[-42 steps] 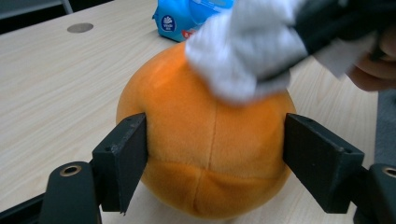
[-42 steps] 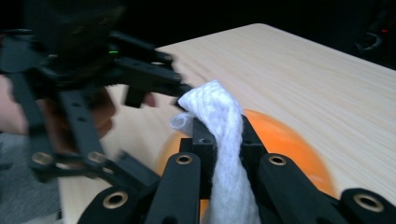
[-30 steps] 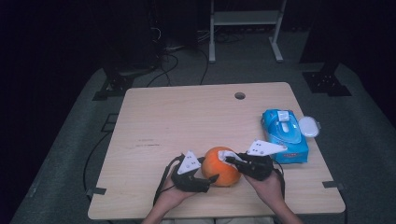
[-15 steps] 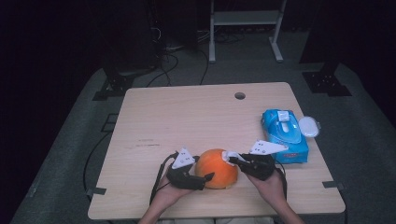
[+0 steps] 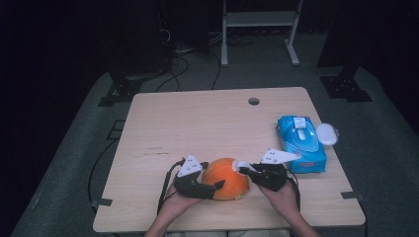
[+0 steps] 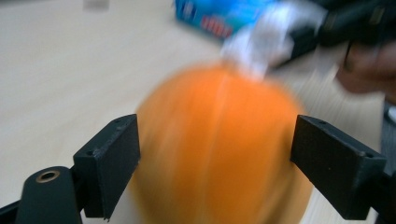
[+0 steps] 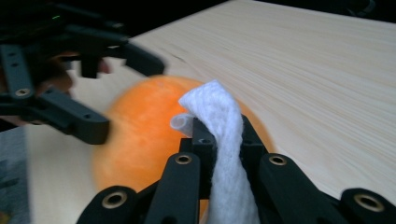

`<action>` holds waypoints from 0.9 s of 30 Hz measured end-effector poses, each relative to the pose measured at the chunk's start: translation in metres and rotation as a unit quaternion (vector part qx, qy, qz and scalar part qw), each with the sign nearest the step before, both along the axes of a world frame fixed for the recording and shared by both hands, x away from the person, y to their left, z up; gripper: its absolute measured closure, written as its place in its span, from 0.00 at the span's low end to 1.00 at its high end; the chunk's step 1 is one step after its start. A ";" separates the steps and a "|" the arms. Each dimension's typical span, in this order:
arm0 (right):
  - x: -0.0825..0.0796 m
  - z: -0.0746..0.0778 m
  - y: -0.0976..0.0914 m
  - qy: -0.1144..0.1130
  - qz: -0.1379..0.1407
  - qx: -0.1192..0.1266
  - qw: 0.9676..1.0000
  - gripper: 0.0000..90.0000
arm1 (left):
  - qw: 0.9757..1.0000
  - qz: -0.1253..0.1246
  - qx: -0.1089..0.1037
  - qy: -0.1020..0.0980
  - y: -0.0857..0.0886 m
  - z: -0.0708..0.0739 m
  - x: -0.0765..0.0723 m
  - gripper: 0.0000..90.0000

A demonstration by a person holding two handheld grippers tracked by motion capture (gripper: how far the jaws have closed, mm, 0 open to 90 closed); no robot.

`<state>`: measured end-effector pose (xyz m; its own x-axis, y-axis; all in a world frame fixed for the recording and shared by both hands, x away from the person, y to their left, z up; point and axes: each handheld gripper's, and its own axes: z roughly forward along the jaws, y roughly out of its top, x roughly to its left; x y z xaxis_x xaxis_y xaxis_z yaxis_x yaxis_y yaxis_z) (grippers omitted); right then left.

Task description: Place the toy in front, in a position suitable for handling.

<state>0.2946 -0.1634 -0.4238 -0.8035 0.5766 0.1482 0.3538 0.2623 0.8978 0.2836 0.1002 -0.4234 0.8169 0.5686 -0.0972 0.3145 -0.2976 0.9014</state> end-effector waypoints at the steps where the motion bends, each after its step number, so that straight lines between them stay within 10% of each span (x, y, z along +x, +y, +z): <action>1: -0.003 0.001 0.006 -0.002 0.017 0.006 1.000 0.90 | 1.000 -0.003 0.004 -0.005 -0.003 0.001 -0.001 0.17; 4: -0.010 0.001 0.019 -0.022 0.038 -0.014 0.999 0.90 | 0.999 0.001 0.049 -0.008 -0.006 -0.006 -0.001 0.24; 11: 0.005 -0.009 -0.005 0.013 -0.016 -0.011 1.000 0.90 | 0.999 0.019 0.038 0.027 0.011 -0.011 0.008 0.27; 18: -0.008 -0.002 0.009 -0.009 0.019 -0.011 1.000 0.90 | 0.998 0.029 0.021 0.053 0.025 -0.017 0.016 0.27; 27: -0.004 -0.006 0.001 0.019 0.014 0.017 1.000 0.90 | 0.997 0.035 0.012 0.062 0.027 -0.018 0.017 0.27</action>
<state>0.2904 -0.1624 -0.4296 -0.8123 0.5484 0.1987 0.3816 0.2419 0.8921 0.3008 0.1276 -0.4415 0.7576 0.6271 -0.1809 0.4438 -0.2918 0.8473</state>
